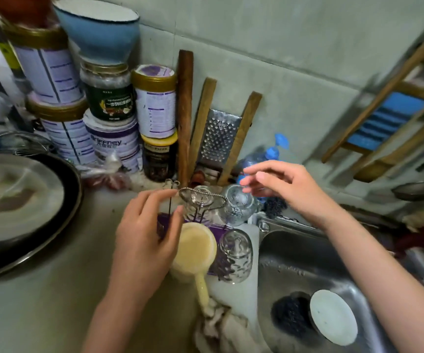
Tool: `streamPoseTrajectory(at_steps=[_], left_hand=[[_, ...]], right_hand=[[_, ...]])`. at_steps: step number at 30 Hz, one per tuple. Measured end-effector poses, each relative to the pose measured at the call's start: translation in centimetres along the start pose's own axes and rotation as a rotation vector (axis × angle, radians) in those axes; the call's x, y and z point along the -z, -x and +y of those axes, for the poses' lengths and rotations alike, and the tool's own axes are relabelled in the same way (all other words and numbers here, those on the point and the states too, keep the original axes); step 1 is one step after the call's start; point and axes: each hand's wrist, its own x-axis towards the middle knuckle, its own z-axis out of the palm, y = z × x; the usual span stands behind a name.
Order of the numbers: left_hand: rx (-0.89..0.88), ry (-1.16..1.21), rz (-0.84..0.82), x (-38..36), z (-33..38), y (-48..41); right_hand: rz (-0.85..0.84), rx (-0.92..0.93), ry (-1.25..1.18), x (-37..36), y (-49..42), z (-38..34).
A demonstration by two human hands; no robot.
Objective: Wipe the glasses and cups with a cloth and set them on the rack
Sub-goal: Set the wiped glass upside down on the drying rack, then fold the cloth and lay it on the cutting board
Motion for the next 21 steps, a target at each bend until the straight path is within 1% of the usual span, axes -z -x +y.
streamPoseTrajectory(at_steps=[2,6,9,10,12,13,14,16,18,19,21], left_hand=[[-0.016,0.030,0.083,-0.1,0.8,1.3],[-0.059,0.037,0.119,-0.7,1.9,4.4],[-0.037,0.032,0.158,-1.1,1.6,7.0],[-0.021,0.023,0.161,-1.5,1.2,7.9],[0.011,-0.016,0.141,-2.3,0.3,10.0],[0.029,-0.025,0.122,-2.6,-0.4,11.0],[0.051,-0.034,0.094,-2.9,-1.0,11.9],[0.092,-0.070,0.024,-3.6,-1.7,13.7],[0.129,-0.128,-0.079,-4.4,-2.1,15.3],[0.166,-0.157,-0.161,-4.9,-2.5,15.9],[0.271,-0.205,-0.369,-6.1,-3.2,16.9]], right_hand=[[0.032,-0.014,-0.024,0.1,2.7,0.3],[0.046,-0.087,-0.061,-0.3,7.4,2.0],[0.033,-0.151,-0.021,-1.5,9.8,4.2],[0.019,-0.171,0.043,-1.9,10.3,5.2],[-0.055,-0.210,0.301,-2.8,11.8,8.0],[-0.118,-0.247,0.434,-3.5,12.2,9.4],[-0.190,-0.302,0.513,-4.4,12.7,10.6],[-0.280,-0.409,0.538,-6.3,13.7,13.0],[-0.244,-0.437,0.497,-8.0,14.1,14.9],[-0.214,-0.432,0.468,-8.8,14.1,15.6],[-0.217,-0.380,0.471,-10.0,14.0,16.5]])
